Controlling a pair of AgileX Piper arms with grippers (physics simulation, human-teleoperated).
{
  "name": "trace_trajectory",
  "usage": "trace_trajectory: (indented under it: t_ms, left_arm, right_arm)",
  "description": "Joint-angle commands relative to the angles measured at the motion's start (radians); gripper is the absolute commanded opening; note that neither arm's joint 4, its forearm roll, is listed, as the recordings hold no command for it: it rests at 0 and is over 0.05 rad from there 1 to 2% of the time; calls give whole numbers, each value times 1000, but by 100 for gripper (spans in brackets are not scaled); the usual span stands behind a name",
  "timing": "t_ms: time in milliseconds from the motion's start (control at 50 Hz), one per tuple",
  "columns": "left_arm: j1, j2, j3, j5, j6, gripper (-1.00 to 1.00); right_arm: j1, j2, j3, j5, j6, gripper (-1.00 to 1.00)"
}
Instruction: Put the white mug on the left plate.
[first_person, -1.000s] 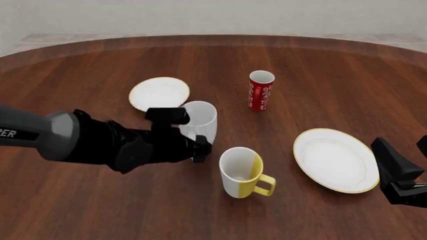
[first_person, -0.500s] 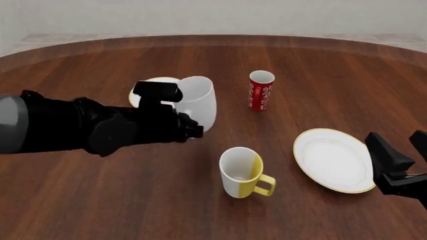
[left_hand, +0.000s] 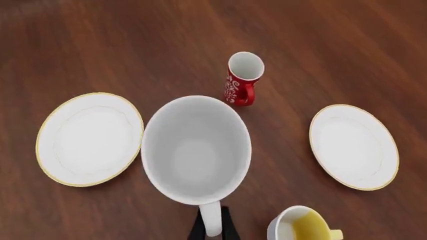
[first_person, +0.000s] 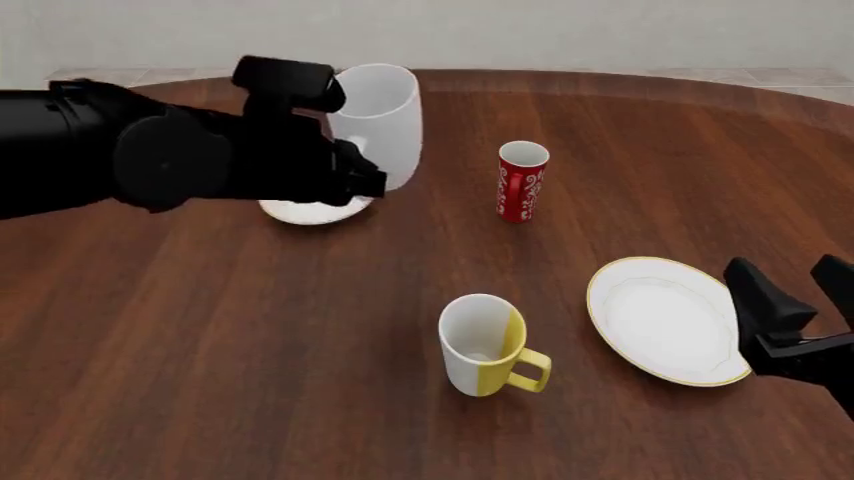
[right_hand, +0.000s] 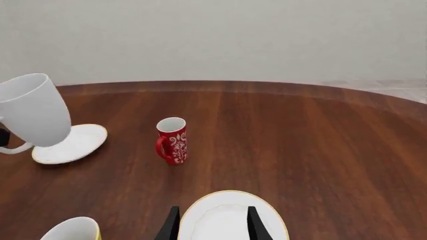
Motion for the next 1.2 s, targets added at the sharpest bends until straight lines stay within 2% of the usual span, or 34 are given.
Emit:
trace_trajectory:
  t_ms: [20,100,140,200,240,280,380,500,520,560,600,620,640,660,680,700,740,780,860,880,920,940,960,1000,1100,1120,1160,1200]
  left_arm:
    - [49,19,-81,52,66,-100]
    - [83,36,-84,38,112,-100]
    - [81,42,-88,30,102,-100]
    - [79,41,-82,3,171,-100]
    - [51,62,-98,14,172,-100]
    - [58,55,-99,1,171,-100]
    - [54,67,-121,-19,198,-100]
    - [64,117,-172,-3,188,-100]
    - [77,117,-167,-11,224,-100]
    - [122,136,-188,14,181,-100]
    - [148,121,-185,-3,233,-100]
    - [156,123,-196,7,190,-100]
    - [156,123,-196,7,190,-100]
    - [161,145,-212,21,261,-100]
    - [180,136,-204,7,279,-100]
    - [153,136,-220,18,215,-100]
    - [173,153,-242,33,229,-100]
    - [140,186,-286,80,172,-100]
    - [137,180,-299,80,196,-100]
    - [130,189,-312,93,187,-100]
    - [104,197,-336,111,126,-100]
    - [117,205,-347,118,131,-100]
    - [109,207,-356,120,108,-100]
    - [114,217,-371,128,127,-100]
    - [129,251,-407,149,121,-100]
    - [122,269,-424,164,75,-100]
    - [132,285,-438,172,68,-100]
    - [137,303,-454,179,28,-100]
  right_arm:
    - [-3,28,0,-24,2,100]
    - [-2,6,0,-1,2,100]
    - [-3,-6,0,11,2,100]
    - [-5,-14,0,19,3,100]
    - [-5,2,0,5,3,100]
    - [-4,26,0,-18,2,100]
    - [-3,-8,0,13,5,100]
    - [-7,-31,0,36,4,100]
    - [-7,-31,0,36,4,100]
    - [-11,-23,0,30,6,100]
    - [-12,-7,0,15,6,100]
    - [-12,-3,0,12,6,100]
    - [-12,-2,0,11,6,100]
    - [-12,-1,0,10,6,100]
    - [-12,-3,0,11,7,100]
    - [-12,-5,0,14,7,100]
    - [-12,-14,0,23,6,100]
    - [-13,-18,0,27,6,100]
    - [-15,-10,0,20,5,100]
    - [-15,-18,0,28,4,100]
    - [-14,-40,0,50,4,100]
    - [-14,-53,0,64,3,100]
    - [-14,-68,0,78,3,100]
    - [-15,-96,0,106,3,100]
    - [-14,-118,0,129,2,100]
    - [-14,-136,0,147,0,100]
    - [-15,-169,0,180,0,100]
    - [-17,-185,0,197,0,100]
